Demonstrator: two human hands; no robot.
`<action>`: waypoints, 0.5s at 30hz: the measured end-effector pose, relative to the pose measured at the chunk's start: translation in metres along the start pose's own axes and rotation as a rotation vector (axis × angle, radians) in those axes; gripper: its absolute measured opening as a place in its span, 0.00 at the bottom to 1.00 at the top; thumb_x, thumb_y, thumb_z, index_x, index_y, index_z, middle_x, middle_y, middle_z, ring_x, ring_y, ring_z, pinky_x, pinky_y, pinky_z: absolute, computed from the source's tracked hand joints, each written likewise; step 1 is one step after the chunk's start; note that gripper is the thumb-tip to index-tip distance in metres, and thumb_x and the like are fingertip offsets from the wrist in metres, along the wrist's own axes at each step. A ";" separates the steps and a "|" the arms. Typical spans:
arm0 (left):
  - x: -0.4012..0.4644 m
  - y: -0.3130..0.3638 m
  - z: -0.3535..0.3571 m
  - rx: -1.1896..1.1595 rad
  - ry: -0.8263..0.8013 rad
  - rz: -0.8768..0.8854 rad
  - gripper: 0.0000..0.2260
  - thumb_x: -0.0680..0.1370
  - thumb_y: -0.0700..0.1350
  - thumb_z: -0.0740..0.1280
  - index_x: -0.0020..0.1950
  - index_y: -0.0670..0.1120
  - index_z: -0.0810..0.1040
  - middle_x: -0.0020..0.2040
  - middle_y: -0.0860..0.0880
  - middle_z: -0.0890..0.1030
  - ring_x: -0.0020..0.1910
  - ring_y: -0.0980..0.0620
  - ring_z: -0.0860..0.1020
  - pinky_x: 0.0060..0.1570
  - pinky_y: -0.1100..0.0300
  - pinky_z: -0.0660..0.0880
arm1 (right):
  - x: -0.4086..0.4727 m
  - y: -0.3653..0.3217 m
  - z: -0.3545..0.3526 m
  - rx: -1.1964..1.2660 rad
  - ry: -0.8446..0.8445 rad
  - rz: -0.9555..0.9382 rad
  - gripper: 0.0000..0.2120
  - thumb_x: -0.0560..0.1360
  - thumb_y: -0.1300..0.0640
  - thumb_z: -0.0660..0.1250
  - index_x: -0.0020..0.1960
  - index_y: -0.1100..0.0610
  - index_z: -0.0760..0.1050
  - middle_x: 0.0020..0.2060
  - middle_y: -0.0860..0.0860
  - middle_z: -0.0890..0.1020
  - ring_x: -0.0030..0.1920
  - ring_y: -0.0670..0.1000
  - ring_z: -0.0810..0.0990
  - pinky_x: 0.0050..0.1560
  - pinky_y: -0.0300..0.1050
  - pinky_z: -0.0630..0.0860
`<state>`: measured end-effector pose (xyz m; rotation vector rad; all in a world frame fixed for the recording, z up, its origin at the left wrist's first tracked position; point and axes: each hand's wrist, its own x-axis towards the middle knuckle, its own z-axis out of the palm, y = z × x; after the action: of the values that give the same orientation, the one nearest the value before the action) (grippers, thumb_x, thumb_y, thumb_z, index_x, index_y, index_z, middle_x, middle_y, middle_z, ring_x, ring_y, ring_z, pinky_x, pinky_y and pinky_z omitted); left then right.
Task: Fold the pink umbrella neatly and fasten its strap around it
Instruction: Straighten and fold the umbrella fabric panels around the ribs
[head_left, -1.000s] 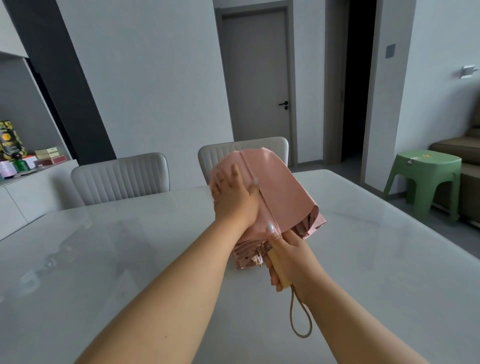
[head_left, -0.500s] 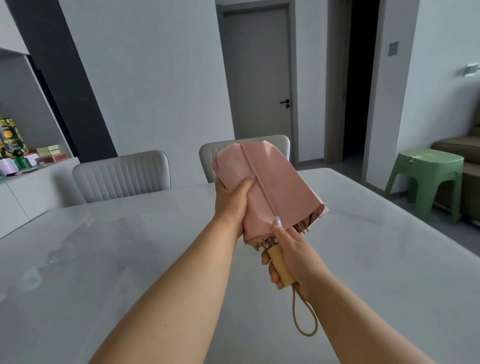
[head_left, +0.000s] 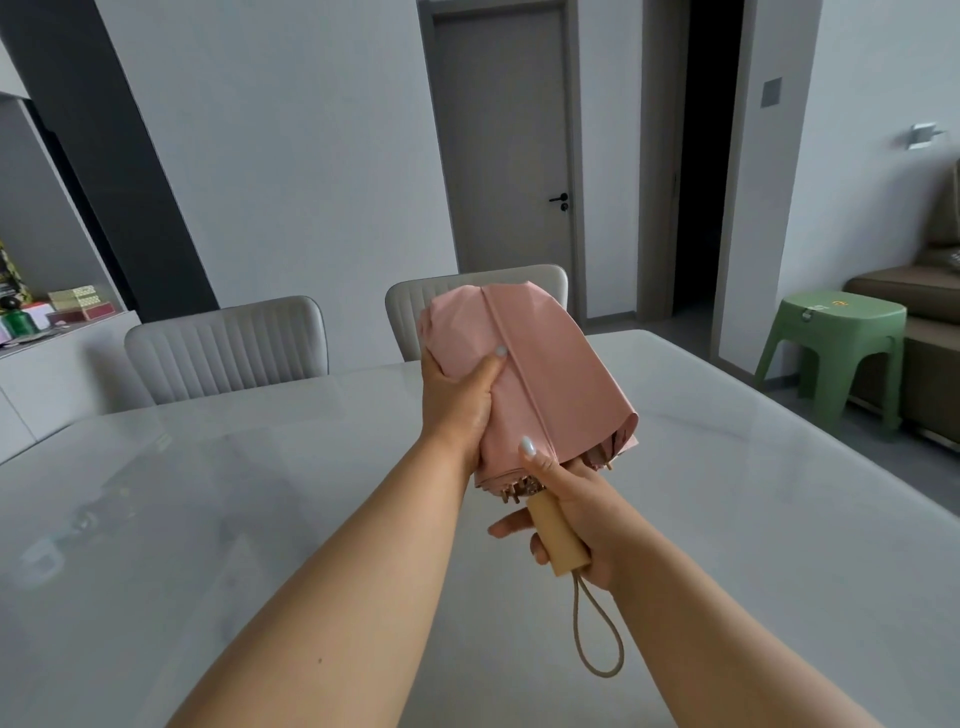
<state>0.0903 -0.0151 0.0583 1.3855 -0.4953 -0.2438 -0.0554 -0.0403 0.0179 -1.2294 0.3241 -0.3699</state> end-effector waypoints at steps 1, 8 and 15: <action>0.000 0.000 0.000 -0.004 -0.002 0.002 0.38 0.65 0.57 0.75 0.73 0.57 0.66 0.63 0.51 0.78 0.58 0.48 0.80 0.58 0.44 0.78 | 0.001 0.000 -0.001 0.014 0.006 -0.007 0.27 0.69 0.44 0.69 0.61 0.58 0.70 0.47 0.57 0.81 0.35 0.58 0.85 0.21 0.41 0.73; -0.002 -0.002 0.000 -0.040 -0.066 -0.093 0.42 0.63 0.61 0.76 0.72 0.53 0.65 0.62 0.48 0.79 0.55 0.46 0.81 0.55 0.43 0.79 | 0.005 0.003 -0.003 -0.073 0.095 -0.092 0.18 0.75 0.50 0.70 0.50 0.64 0.72 0.26 0.57 0.75 0.19 0.51 0.72 0.21 0.39 0.70; 0.000 0.014 0.000 0.178 -0.062 -0.171 0.51 0.57 0.70 0.74 0.74 0.50 0.63 0.66 0.45 0.76 0.58 0.42 0.80 0.57 0.42 0.78 | 0.009 0.005 -0.005 -0.189 0.160 -0.056 0.21 0.74 0.45 0.70 0.47 0.64 0.72 0.23 0.59 0.76 0.20 0.54 0.71 0.26 0.43 0.71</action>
<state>0.0884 -0.0126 0.0723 1.6000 -0.4583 -0.3906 -0.0490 -0.0470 0.0113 -1.3995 0.4711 -0.4966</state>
